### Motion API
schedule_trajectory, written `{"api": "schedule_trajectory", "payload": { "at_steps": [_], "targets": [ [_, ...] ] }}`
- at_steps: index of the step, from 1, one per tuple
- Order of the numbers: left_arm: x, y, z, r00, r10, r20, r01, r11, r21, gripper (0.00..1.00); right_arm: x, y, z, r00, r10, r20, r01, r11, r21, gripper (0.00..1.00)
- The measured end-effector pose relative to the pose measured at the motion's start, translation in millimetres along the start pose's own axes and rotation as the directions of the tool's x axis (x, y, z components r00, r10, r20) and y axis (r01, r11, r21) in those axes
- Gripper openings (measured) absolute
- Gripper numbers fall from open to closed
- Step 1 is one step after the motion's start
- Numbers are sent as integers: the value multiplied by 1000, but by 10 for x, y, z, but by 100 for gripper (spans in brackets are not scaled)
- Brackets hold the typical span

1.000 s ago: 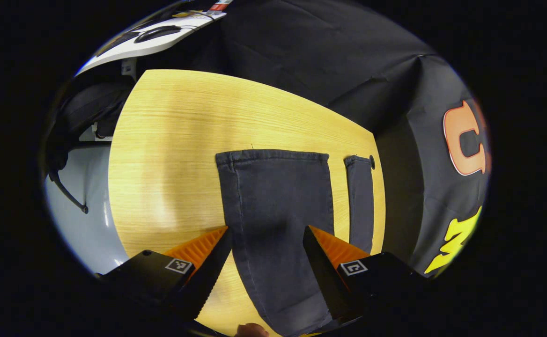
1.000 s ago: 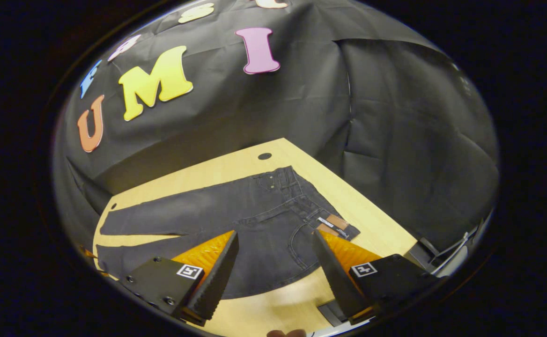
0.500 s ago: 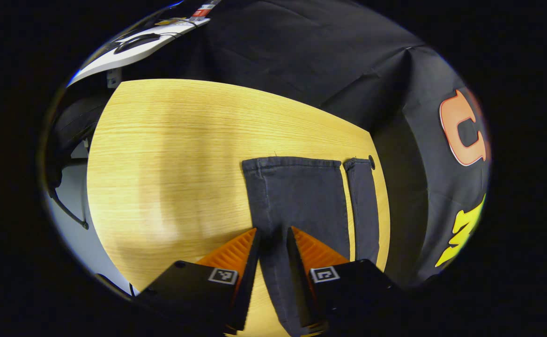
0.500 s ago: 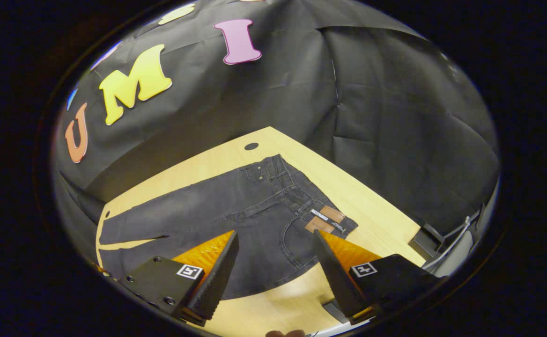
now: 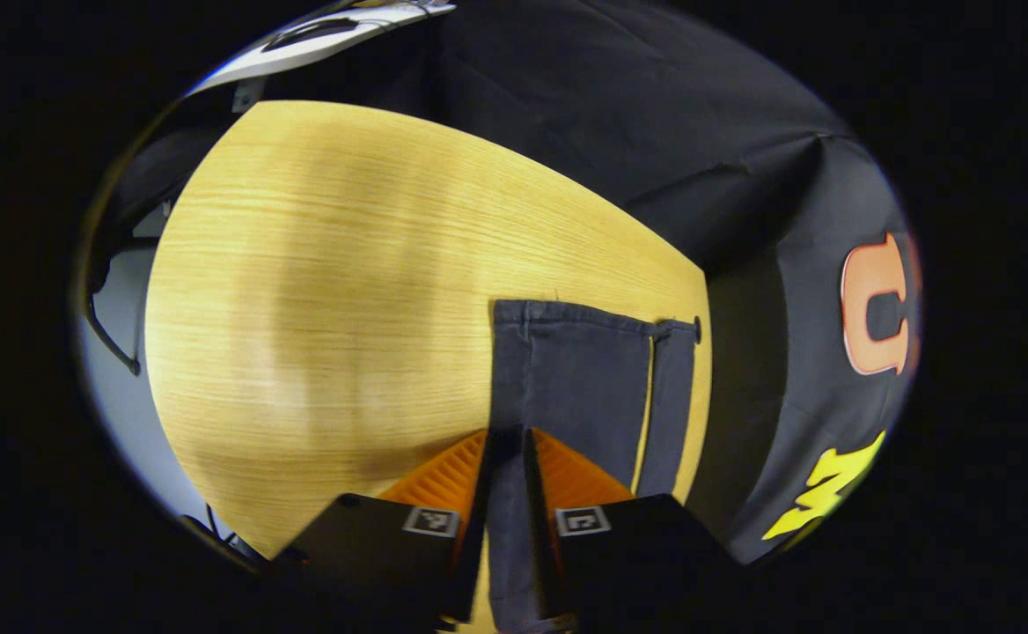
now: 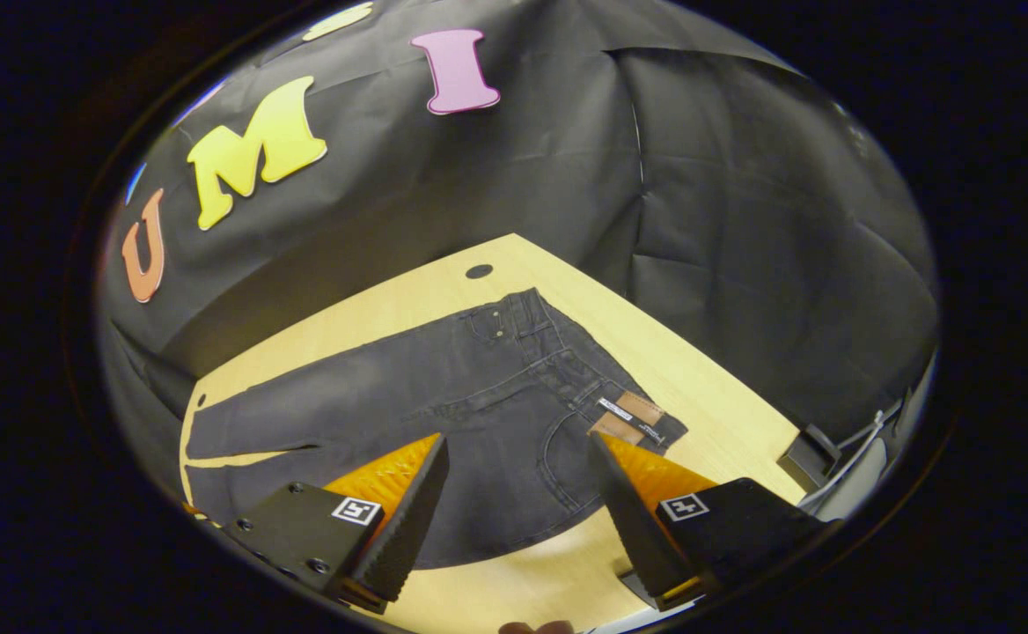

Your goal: Grasp the waist and the cuffs of the jeans and fold them to make the two legs overlap; first hold the waist and fold one-third of the jeans toward the cuffs, then hold the cuffs and fold the remaining one-third in the same direction to finish folding.

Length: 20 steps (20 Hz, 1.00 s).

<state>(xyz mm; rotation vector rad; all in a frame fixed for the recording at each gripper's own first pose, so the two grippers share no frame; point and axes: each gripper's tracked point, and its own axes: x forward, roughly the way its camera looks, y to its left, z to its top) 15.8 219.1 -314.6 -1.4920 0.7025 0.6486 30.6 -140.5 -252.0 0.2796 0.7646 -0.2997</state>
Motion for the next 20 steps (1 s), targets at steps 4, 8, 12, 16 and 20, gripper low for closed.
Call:
{"api": "schedule_trajectory", "payload": {
  "at_steps": [4, 8, 12, 16, 20],
  "targets": [
    [182, -206, 19, 999, -28, -46, 34, 991, 126, 77, 29, -26, -55, 1000, -13, -20, 13, 1000, 11, 99],
    [353, -370, -29, 998, -51, -23, 55, 970, 237, 71, 26, -61, -78, 999, -30, -26, 30, 999, 14, 94],
    [391, -291, 54, 998, -61, -14, 62, 981, 186, 11, -2, -116, -96, 998, -47, -37, 47, 999, 12, 99],
    [442, -327, 13, 995, -91, -30, 94, 988, 120, 6, 48, -230, -304, 987, -47, -155, 75, 981, 181, 100],
    [440, -344, 14, 995, -95, -39, 99, 989, 111, 4, 53, -336, -526, 954, -30, -298, 154, 903, 402, 98]
  ]
}}
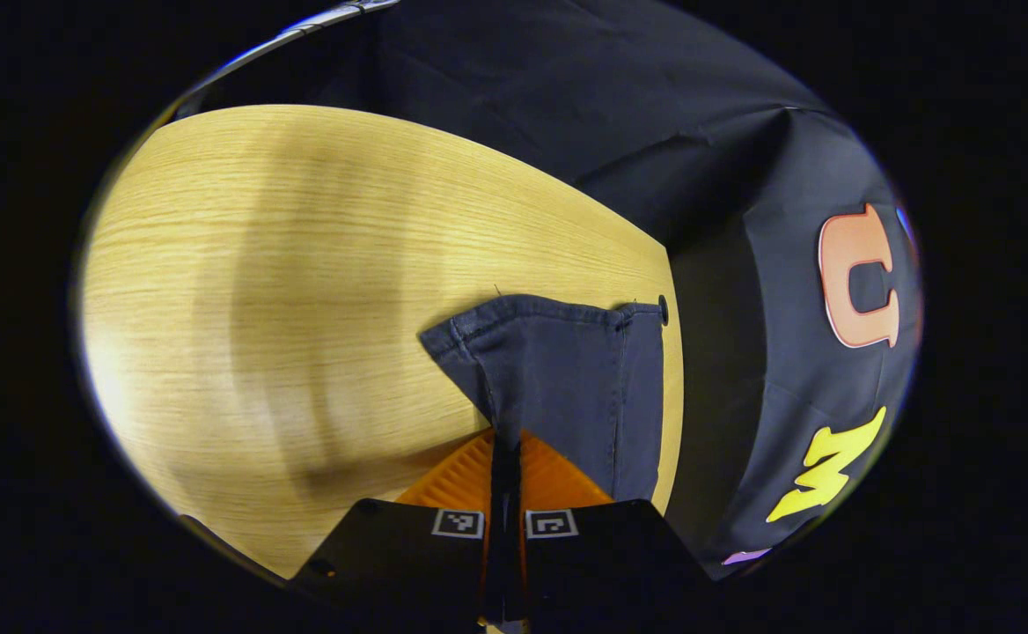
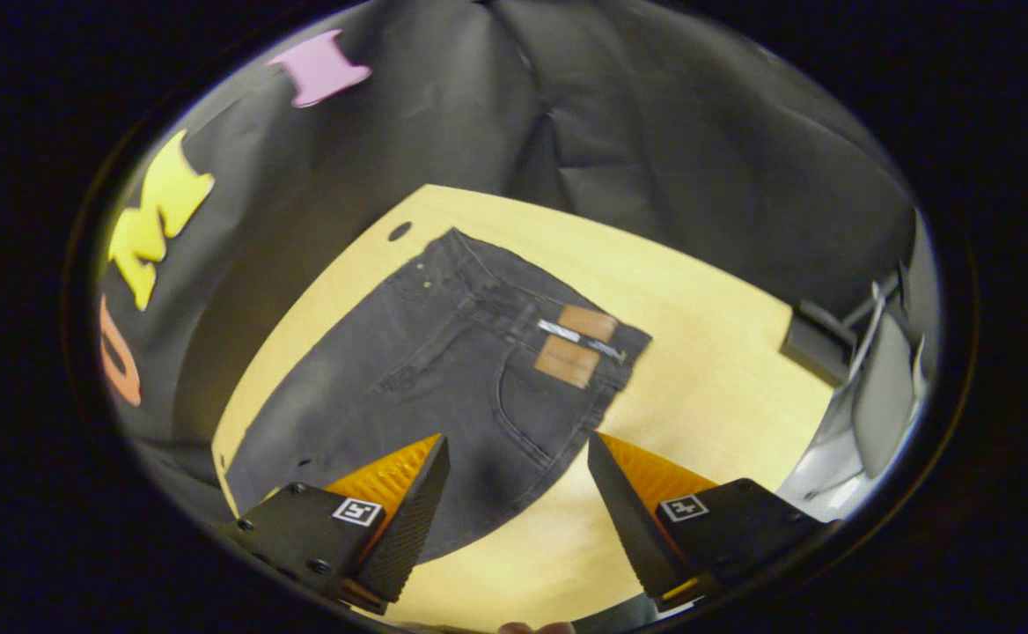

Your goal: Grasp the waist and the cuffs of the jeans and fold them to make the two legs overlap; first hold the waist and fold one-third of the jeans toward the cuffs, then hold the cuffs and fold the remaining one-third in the same direction to finish folding.

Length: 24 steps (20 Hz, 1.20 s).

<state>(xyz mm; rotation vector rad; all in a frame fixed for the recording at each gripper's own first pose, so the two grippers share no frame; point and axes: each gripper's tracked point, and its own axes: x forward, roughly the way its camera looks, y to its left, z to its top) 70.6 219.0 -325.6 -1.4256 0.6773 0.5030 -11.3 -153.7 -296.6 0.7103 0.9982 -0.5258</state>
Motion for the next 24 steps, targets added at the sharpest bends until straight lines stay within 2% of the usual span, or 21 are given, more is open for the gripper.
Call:
{"api": "schedule_trajectory", "payload": {
  "at_steps": [1, 2, 3, 4, 5, 8, 10, 12, 15, 17, 19, 24],
  "targets": [
    [-14, -5, -1, 1000, -3, -3, 3, 1000, -7, 4, 41, -44, -56, 999, -2, -35, 3, 999, 49, 98],
    [-9, 5, 6, 1000, -4, -3, 4, 1000, -10, 4, 89, -81, -119, 998, 1, -66, 5, 997, 83, 93],
    [-8, 3, 6, 1000, -3, -4, 3, 1000, -10, 4, 144, -100, -158, 996, 6, -89, 3, 994, 106, 98],
    [-3, 16, 7, 1000, -2, -4, 2, 1000, -10, 4, 184, -104, -223, 992, 13, -125, 3, 991, 131, 98],
    [-6, 10, 6, 1000, -1, -5, 1, 1000, -12, 4, 186, -72, -143, 996, 26, -88, -13, 989, 147, 98],
    [-14, 5, 9, 1000, -4, -6, 4, 1000, -27, 4, 321, 16, -22, 994, 62, -87, -47, 985, 168, 92],
    [-11, 2, 9, 1000, -3, -7, 3, 1000, -28, 4, 373, 40, 32, 994, 74, -81, -57, 981, 188, 93],
    [-15, -1, 9, 1000, -3, -5, 2, 1000, -27, 4, 445, -15, 51, 996, 74, -58, -61, 978, 198, 77],
    [-14, 0, 0, 1000, -1, -9, 1, 1000, -30, 3, 510, -123, 91, 991, 125, -43, -109, 960, 259, 32],
    [-21, 0, -4, 1000, 3, -8, -3, 1000, -26, 4, 536, -131, 69, 991, 127, -43, -111, 960, 258, 1],
    [-14, -9, 0, 1000, 2, -7, -2, 999, -34, 4, 487, -127, 86, 993, 110, -51, -96, 971, 218, 1],
    [-201, -102, -6, 999, -36, -7, 36, 998, -45, 4, 149, -87, 205, 985, 169, -31, -158, 961, 226, 0]
  ]
}}
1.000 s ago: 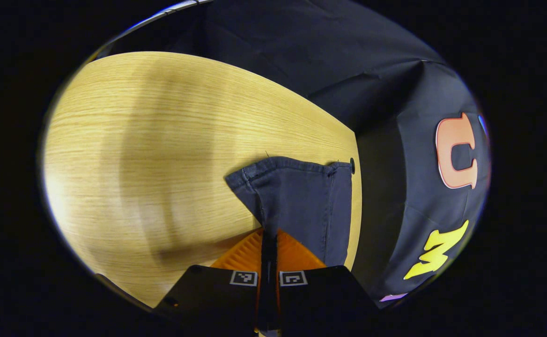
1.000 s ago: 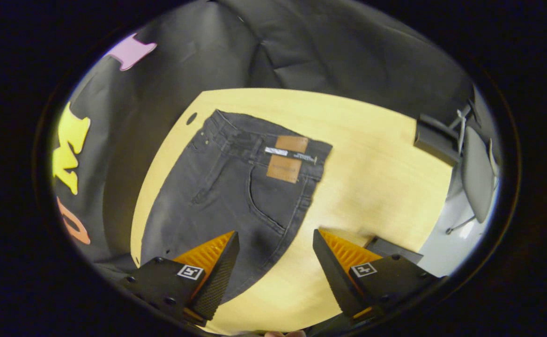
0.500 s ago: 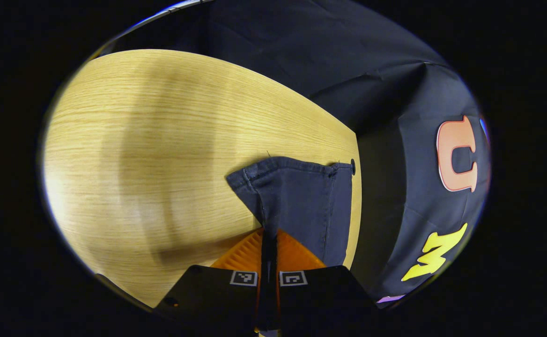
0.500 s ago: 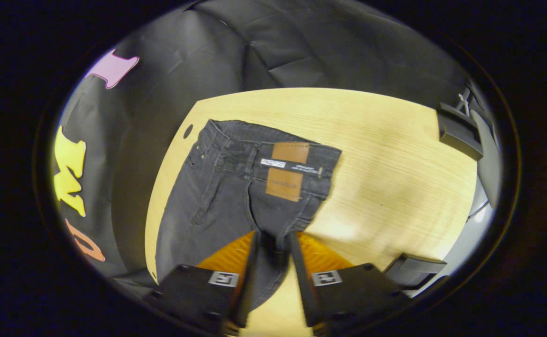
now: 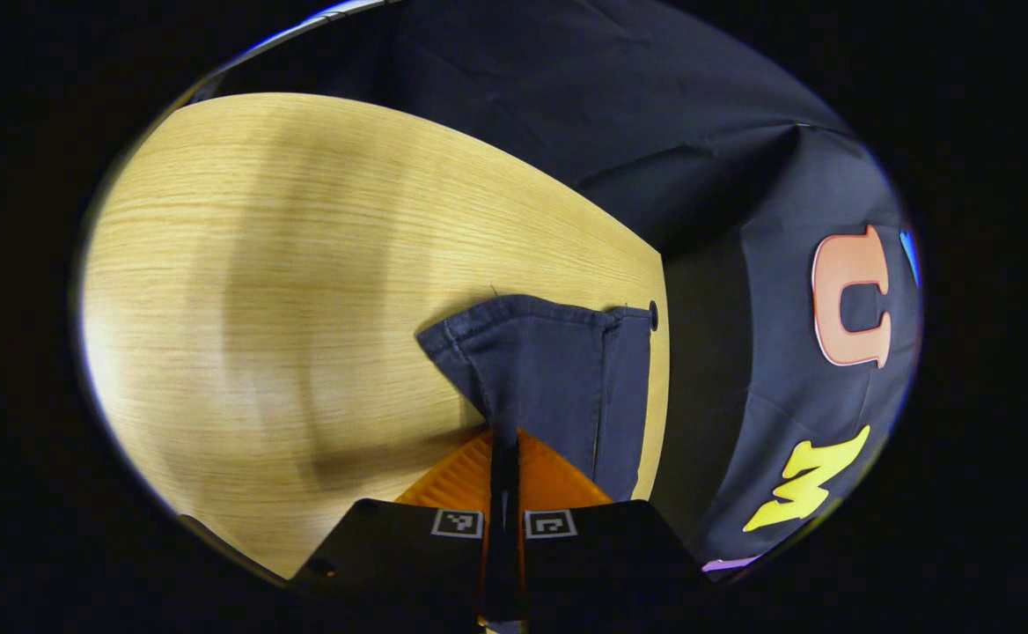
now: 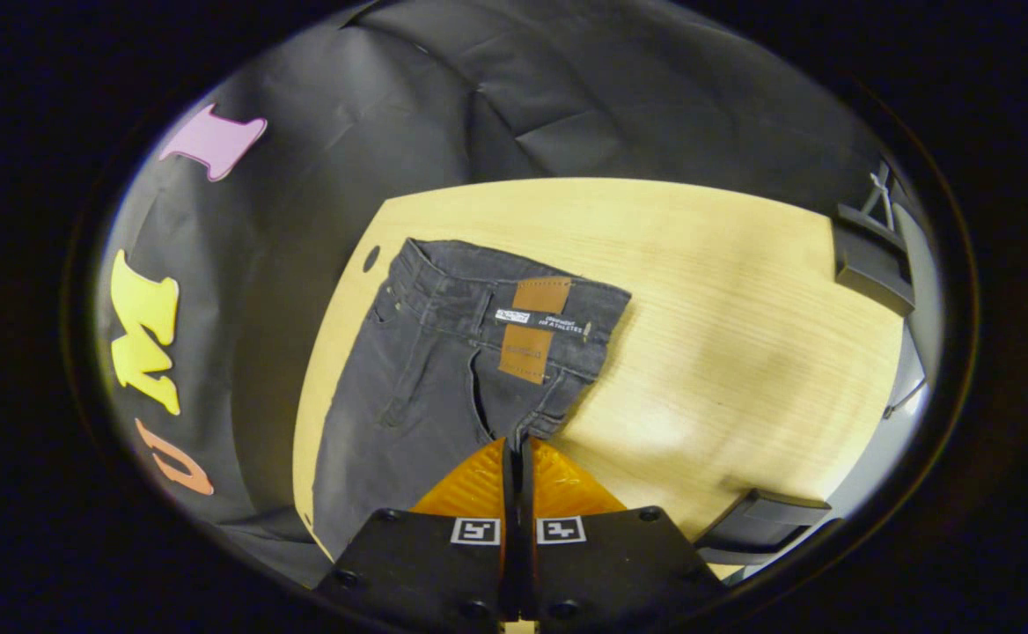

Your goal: Grasp the waist and the cuffs of the jeans and fold them to make the two legs overlap; first hold the waist and fold one-third of the jeans toward the cuffs, then hold the cuffs and fold the remaining one-third in the same direction to finish folding.

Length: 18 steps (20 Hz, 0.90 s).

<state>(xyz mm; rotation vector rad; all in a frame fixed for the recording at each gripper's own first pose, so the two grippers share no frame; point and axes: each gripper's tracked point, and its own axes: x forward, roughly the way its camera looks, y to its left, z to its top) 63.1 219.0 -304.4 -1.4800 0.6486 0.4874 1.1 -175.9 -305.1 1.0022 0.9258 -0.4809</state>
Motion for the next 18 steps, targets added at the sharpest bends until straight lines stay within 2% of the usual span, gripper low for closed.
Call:
{"api": "schedule_trajectory", "payload": {
  "at_steps": [6, 8, 10, 14, 18],
  "targets": [
    [-374, -116, 29, 999, -47, 13, 47, 997, -56, 4, -345, 224, 118, 997, 82, -5, -82, 996, -18, 0],
    [-478, -341, 104, 996, -86, 15, 87, 993, -85, 4, -399, 453, 185, 994, 112, 6, -112, 994, -19, 0],
    [-472, -632, 87, 992, -129, -3, 129, 989, -67, 4, -403, 723, 287, 990, 143, 12, -143, 989, -34, 0],
    [-143, -1232, 58, 983, -178, -44, 178, 984, 13, 3, -227, 1275, 525, 980, 197, 37, -194, 978, -78, 0],
    [272, -1552, 85, 983, -174, -52, 177, 982, 58, 4, 92, 1725, 708, 972, 232, 44, -226, 968, -111, 0]
  ]
}}
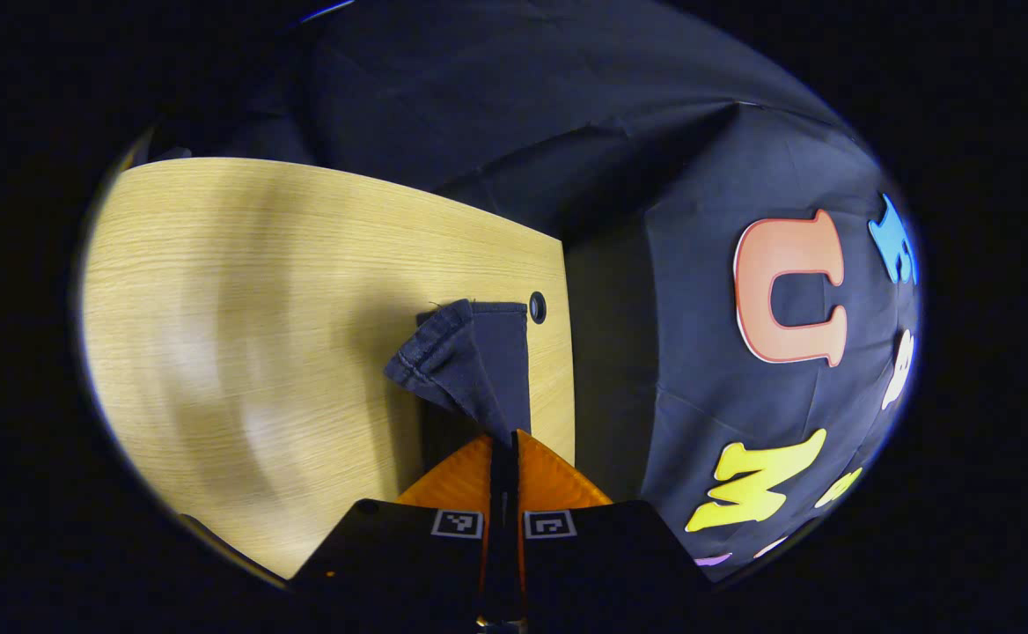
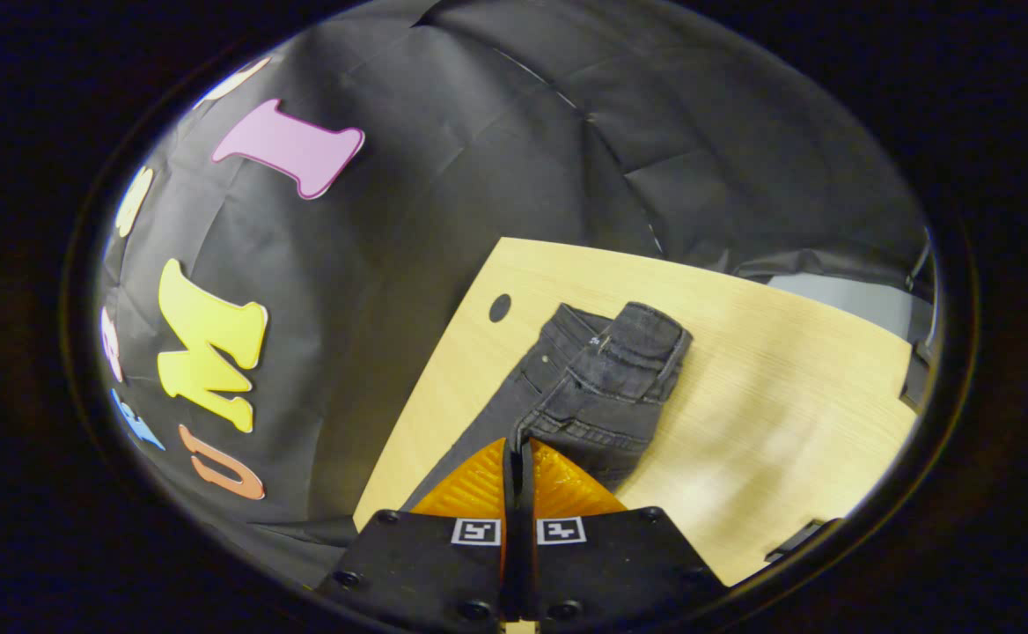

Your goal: Grasp the waist and the cuffs of the jeans and fold them to make the two legs overlap; first hold the waist and fold one-third of the jeans toward the cuffs, then hold the cuffs and fold the remaining one-third in the same direction to finish folding.

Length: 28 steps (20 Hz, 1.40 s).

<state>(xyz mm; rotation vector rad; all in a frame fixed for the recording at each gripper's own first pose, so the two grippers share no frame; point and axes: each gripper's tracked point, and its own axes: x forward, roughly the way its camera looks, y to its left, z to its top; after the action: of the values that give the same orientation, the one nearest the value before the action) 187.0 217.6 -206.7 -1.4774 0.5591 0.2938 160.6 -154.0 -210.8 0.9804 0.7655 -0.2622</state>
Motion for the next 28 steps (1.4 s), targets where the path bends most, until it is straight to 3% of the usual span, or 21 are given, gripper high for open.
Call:
{"api": "schedule_trajectory", "payload": {
  "at_steps": [7, 11, 15, 20, 24, 25, 26, 28],
  "targets": [
    [886, -157, 66, 994, 110, 2, -109, 990, 89, 4, 1007, 337, 209, 1000, -18, 14, 18, 1000, -19, 1],
    [1352, -236, 55, 989, 148, 2, -146, 977, 153, 3, 1490, 306, 247, 997, -72, 22, 73, 996, -51, 5],
    [1751, -118, 64, 982, 191, 1, -188, 966, 179, 4, 1847, 213, 245, 994, -111, 20, 112, 993, -42, 1],
    [1874, 57, 58, 972, 234, -4, -230, 957, 179, 4, 2045, 121, 200, 987, -162, 9, 163, 984, -76, 1],
    [1798, -82, 74, 978, 207, -9, -200, 958, 207, 6, 2075, 47, 177, 984, -179, -6, 178, 982, -65, 1],
    [1769, -162, 68, 982, 186, -14, -179, 960, 214, 2, 2087, 27, 175, 983, -181, -8, 180, 981, -66, 1],
    [1747, -244, 59, 985, 169, -18, -160, 961, 225, 11, 2090, 25, 175, 984, -178, -5, 178, 982, -64, 1],
    [1649, -405, 37, 990, 138, -19, -129, 960, 249, 44, 2105, 63, 149, 988, -152, -14, 151, 987, -48, 6]
  ]
}}
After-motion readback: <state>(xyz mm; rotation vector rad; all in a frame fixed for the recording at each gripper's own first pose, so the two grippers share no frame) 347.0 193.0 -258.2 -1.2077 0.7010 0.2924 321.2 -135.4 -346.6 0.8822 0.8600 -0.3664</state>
